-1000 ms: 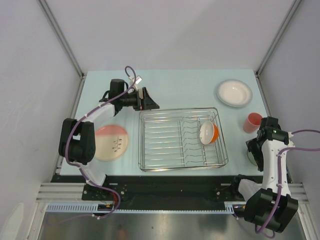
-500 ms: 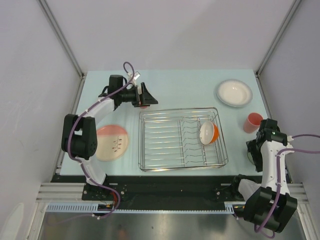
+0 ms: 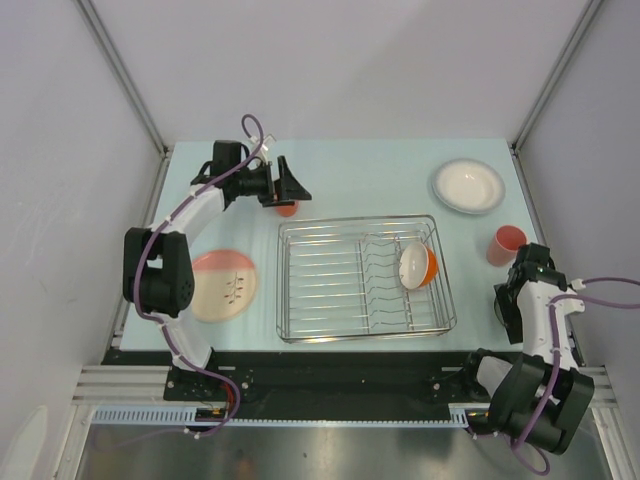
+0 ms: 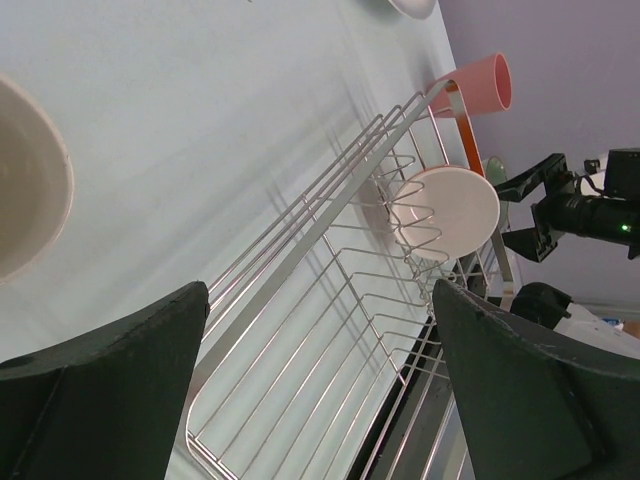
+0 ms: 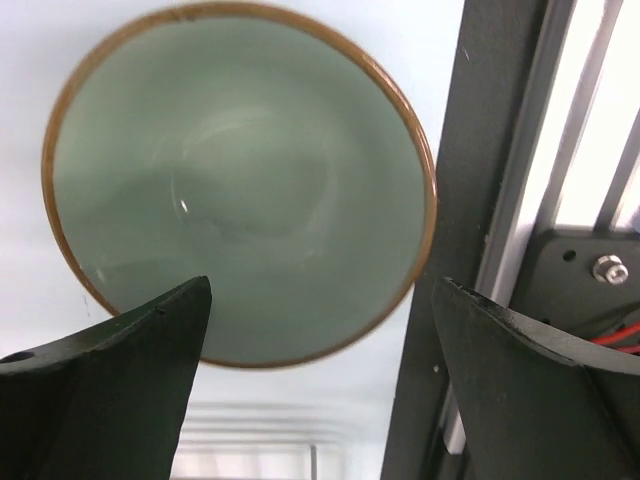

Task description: Load the mixed dishes into the dish rack

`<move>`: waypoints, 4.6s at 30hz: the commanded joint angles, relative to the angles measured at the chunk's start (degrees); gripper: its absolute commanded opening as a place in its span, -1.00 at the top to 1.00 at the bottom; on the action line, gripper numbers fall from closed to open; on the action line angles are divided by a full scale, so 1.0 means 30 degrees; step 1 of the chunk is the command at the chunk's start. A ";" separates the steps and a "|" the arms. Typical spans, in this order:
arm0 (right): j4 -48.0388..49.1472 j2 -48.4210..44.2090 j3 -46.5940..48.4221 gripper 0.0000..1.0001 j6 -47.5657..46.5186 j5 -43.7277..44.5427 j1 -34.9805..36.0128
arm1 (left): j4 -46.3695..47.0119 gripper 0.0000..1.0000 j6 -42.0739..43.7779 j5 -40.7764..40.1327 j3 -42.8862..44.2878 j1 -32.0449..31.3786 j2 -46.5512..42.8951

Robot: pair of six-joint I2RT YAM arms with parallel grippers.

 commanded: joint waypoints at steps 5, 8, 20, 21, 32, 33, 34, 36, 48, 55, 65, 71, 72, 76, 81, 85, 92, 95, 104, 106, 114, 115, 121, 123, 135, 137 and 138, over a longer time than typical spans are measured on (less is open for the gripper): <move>0.2436 0.2346 0.0239 -0.65 -0.0249 0.1434 -0.0604 | -0.1238 -0.99 0.0991 -0.0315 0.0685 0.0339 -0.0956; 0.2904 0.2817 0.0210 -0.36 -0.0570 0.1173 -0.0635 | -0.1356 -0.99 0.1108 -0.0345 0.0656 0.0456 -0.0927; 0.4311 0.1907 -0.0229 1.00 -0.2005 -0.0233 -0.0634 | -0.0771 -0.99 0.0845 -0.0256 0.0275 0.0574 -0.0692; 0.4399 0.1996 -0.0374 1.00 -0.2065 -0.0408 -0.0663 | -0.0683 -0.99 0.0787 -0.0228 0.0246 0.0574 -0.0692; 0.2116 -0.1074 0.0941 1.00 -0.2681 0.1054 0.1120 | 0.0137 -0.99 0.0553 -0.0169 -0.0780 0.0603 -0.0868; 0.1912 -0.1891 0.1204 1.00 -0.2507 0.0939 0.1616 | 0.0196 -0.99 0.0494 -0.0169 -0.0896 0.0603 -0.0868; 0.1561 -0.2190 0.2105 1.00 -0.2302 0.1024 0.2463 | 0.0284 -1.00 0.0464 -0.0169 -0.0926 0.0603 -0.0897; 0.0302 -0.2542 0.3368 1.00 -0.1834 0.2014 0.3725 | 0.0431 -0.99 0.0405 -0.0169 -0.1043 0.0603 -0.0927; -0.7744 -0.0500 1.1778 1.00 -0.0781 1.0041 1.7138 | 0.1455 -0.99 -0.0091 -0.0140 -0.1717 0.0603 -0.1249; -1.0014 0.4217 1.5062 1.00 -0.1883 1.1486 2.2890 | 0.1808 -0.99 -0.0152 -0.0169 -0.2010 0.0603 -0.1776; -1.0014 0.6564 1.6408 1.00 -0.5281 1.2980 2.3653 | 0.2420 -0.99 -0.0677 -0.0110 -0.1922 0.0574 -0.1718; -0.9985 0.5895 1.7026 1.00 -0.5406 1.2364 2.3478 | 0.3245 -0.99 -0.0359 -0.0081 -0.2275 -0.0332 -0.1309; -0.9956 0.5632 1.7114 1.00 -0.5347 1.2363 2.3419 | 0.3215 -0.99 -0.0211 -0.0081 -0.2158 -0.0509 -0.1192; -0.9956 0.5074 1.7173 1.00 -0.5142 1.2012 2.2921 | 0.2662 -0.99 0.1075 0.0241 -0.0696 -0.1416 -0.0460; -0.9810 0.4254 1.7027 1.00 -0.4878 1.2245 2.2686 | 0.0584 -0.99 0.5260 0.0155 0.1705 -0.2120 0.1177; -0.8611 0.3288 1.6851 1.00 -0.5900 1.2422 2.2598 | -0.4183 -0.99 1.1199 -0.1104 0.5069 -0.3027 0.2528; -0.7120 0.2555 1.5798 1.00 -0.7131 1.2042 2.1428 | -0.9083 -0.99 1.7147 -0.2304 0.6281 -0.4053 0.2619; -0.5569 0.1881 1.5094 1.00 -0.8478 1.1048 2.0229 | -1.0757 -0.99 1.8769 -0.3449 0.5901 -0.5049 0.2443; -0.3248 0.0679 1.3804 1.00 -1.0708 0.9259 1.8205 | -1.0410 -0.99 1.8482 -0.4912 0.5664 -0.6955 0.2820; -0.3043 0.0533 1.3687 1.00 -1.0883 0.9053 1.8087 | -1.0060 -0.99 1.8249 -0.5003 0.6162 -0.7072 0.3290; -0.2983 0.0649 1.3540 1.00 -1.0942 0.8877 1.7969 | -0.8097 -0.99 1.8363 -0.7194 0.7948 -0.7102 0.5195; -0.2983 0.0649 1.3569 1.00 -1.0942 0.8848 1.7940 | -0.8123 -0.99 1.8741 -0.7461 0.8125 -0.7073 0.5602; -0.2895 0.0912 1.3833 1.00 -1.1060 0.8672 1.7911 | -0.8858 -0.99 1.9830 -0.8808 0.9913 -0.6839 0.7012; -0.2866 0.1029 1.3921 1.00 -1.1176 0.8643 1.7911 | -0.8070 -1.00 1.9654 -0.8870 0.9943 -0.6606 0.6896; -0.2194 0.1938 1.4009 1.00 -1.1733 0.8584 1.7706 | -0.8329 -0.99 1.8307 -1.0627 1.4656 -0.5287 0.9617; -0.2134 0.2112 1.3951 1.00 -1.1850 0.8555 1.7385 | -0.8241 -0.99 1.8131 -1.0802 1.5067 -0.5053 0.9853; -0.2162 0.2201 1.3950 1.00 -1.1880 0.8526 1.7238 | -0.8241 -0.99 1.8043 -1.0833 1.5389 -0.4935 0.9999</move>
